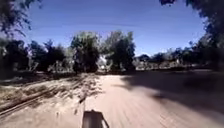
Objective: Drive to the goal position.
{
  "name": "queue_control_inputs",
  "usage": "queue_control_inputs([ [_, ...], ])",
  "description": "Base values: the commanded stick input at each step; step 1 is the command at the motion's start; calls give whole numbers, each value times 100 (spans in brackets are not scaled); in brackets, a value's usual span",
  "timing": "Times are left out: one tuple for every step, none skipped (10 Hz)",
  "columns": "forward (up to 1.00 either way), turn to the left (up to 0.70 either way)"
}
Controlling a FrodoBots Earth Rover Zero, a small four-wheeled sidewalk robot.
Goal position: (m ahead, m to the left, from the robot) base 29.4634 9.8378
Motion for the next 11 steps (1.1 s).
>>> queue_control_inputs([
  [100,0],
  [100,0],
  [100,0],
  [100,0],
  [100,0],
  [100,0],
  [100,0],
  [100,0],
  [100,0],
  [100,0],
  [100,0],
])
